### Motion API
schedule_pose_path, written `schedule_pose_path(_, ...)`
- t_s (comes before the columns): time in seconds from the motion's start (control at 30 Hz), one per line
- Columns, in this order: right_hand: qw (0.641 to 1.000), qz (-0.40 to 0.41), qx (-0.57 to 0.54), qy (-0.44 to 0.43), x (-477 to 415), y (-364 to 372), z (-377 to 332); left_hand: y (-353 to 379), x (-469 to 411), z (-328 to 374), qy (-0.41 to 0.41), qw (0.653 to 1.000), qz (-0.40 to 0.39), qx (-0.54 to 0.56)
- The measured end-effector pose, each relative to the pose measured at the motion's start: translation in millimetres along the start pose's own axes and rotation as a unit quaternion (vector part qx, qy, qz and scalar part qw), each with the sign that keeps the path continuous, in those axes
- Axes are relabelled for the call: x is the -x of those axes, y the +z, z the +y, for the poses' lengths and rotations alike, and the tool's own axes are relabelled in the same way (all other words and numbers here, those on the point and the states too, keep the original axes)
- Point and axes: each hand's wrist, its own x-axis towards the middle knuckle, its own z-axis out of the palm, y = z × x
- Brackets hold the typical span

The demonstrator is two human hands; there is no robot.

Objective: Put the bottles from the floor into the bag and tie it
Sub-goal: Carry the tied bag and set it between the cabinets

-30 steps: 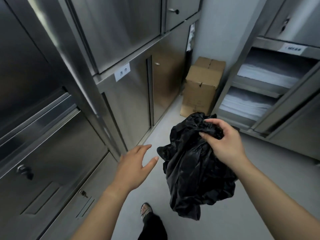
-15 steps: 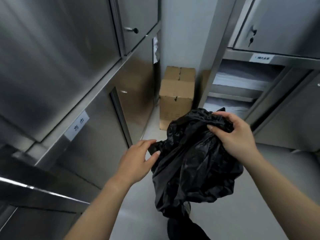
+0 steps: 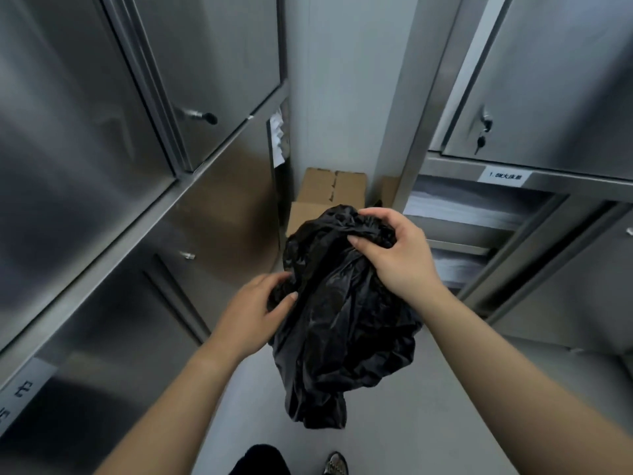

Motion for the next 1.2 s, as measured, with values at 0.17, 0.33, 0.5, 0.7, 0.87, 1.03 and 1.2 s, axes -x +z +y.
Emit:
schedule_pose_path(0.17,0.999,0.025,0.003,-0.028,-62,-2,-8,-1,-58,-7,0.025,1.0,-0.002,0.006)
schedule_pose_path(0.33,0.996,0.074,0.019,-0.055,-110,-10,-20,-8,-119,-7,0.067,0.997,-0.017,0.016)
schedule_pose_path(0.5,0.989,0.123,0.031,-0.077,-146,-26,-31,-8,-180,-1,0.09,0.995,0.008,0.052)
schedule_pose_path(0.7,0.98,0.175,0.055,-0.081,-178,-37,-35,-13,-238,1,0.114,0.989,0.001,0.099)
schedule_pose_path(0.87,0.974,0.204,0.08,-0.058,-191,-44,-25,-39,-272,-19,0.088,0.974,-0.034,0.207)
schedule_pose_path(1.03,0.968,0.233,0.089,-0.041,-210,-38,-14,-62,-303,-32,0.028,0.937,-0.025,0.348)
schedule_pose_path(1.2,0.962,0.254,0.087,-0.044,-237,-35,-6,-79,-332,-23,0.013,0.901,0.03,0.432)
